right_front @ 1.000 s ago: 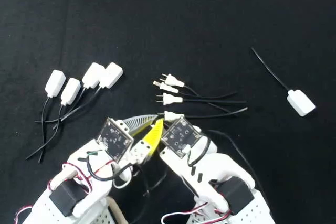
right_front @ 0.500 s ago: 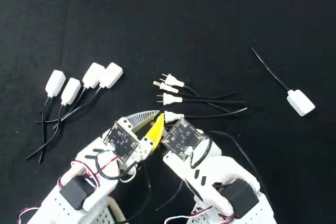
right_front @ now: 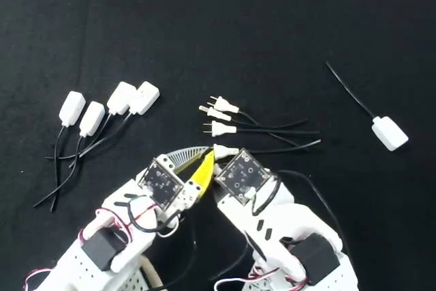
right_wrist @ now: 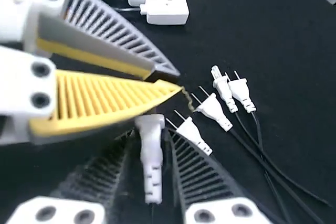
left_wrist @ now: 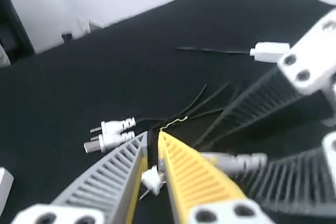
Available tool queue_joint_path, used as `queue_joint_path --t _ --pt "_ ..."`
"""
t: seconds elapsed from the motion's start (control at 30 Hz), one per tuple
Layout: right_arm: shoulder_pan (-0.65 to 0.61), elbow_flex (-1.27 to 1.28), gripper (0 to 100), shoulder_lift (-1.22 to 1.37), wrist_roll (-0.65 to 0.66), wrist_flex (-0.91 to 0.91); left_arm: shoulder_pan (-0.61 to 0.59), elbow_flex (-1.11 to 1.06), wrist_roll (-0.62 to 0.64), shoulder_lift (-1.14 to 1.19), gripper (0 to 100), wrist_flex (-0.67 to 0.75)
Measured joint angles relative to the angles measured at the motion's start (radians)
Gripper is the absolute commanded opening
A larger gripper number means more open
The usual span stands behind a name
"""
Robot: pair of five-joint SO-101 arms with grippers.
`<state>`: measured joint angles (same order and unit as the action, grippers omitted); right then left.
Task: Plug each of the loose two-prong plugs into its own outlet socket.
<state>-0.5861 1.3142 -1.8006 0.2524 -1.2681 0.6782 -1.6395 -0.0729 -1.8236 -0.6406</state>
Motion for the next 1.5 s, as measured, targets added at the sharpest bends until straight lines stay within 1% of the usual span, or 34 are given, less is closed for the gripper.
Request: queue_joint_path --t 0.17,0.27,0.37,0.5,0.6,0.7,0.77,0.9,0.97,1.07,1.13,1.23,1.4,1.5 --pt "0.028 -0.055 1.2 0.000 0.000 0.002 0.000 -0.038 -0.002 0.003 5 -0.009" --pt "0.026 -0.086 1.2 0.000 -0.002 0.003 0.021 -0.040 -0.002 0.009 5 -0.003" --pt "0.029 -0.089 1.2 0.000 -0.002 0.003 0.049 -0.041 -0.002 0.009 5 -0.003" --pt "0.032 -0.089 1.2 0.000 -0.014 0.003 0.054 -0.041 -0.006 0.009 5 -0.003" --pt "0.106 -0.089 1.3 0.000 -0.011 0.003 0.051 -0.041 -0.048 0.009 5 -0.003" --pt "0.199 -0.072 1.4 0.000 0.029 0.003 -0.014 -0.041 -0.089 0.009 5 -0.008" --pt "0.250 -0.038 1.8 0.008 0.066 0.008 -0.097 -0.035 -0.120 0.009 5 -0.055" --pt "0.264 -0.011 11.0 0.143 0.147 0.032 -0.308 0.000 -0.158 0.009 5 -0.152" --pt "0.264 -0.011 11.0 0.224 0.212 0.034 -0.408 0.003 -0.164 0.009 5 -0.166" --pt "0.233 -0.011 11.0 0.359 0.341 0.034 -0.503 0.005 -0.166 0.009 5 -0.170" --pt "0.184 -0.025 12.7 0.462 0.385 0.034 -0.542 0.005 -0.166 0.009 5 -0.170" --pt "0.143 -0.072 13.7 0.595 0.407 0.021 -0.571 0.005 -0.166 0.009 5 -0.170" --pt "0.104 -0.198 13.8 0.829 0.413 -0.049 -0.575 0.005 -0.166 0.009 5 -0.170" --pt "0.034 -0.256 13.8 0.937 0.413 -0.074 -0.575 0.005 -0.166 0.009 5 -0.158"
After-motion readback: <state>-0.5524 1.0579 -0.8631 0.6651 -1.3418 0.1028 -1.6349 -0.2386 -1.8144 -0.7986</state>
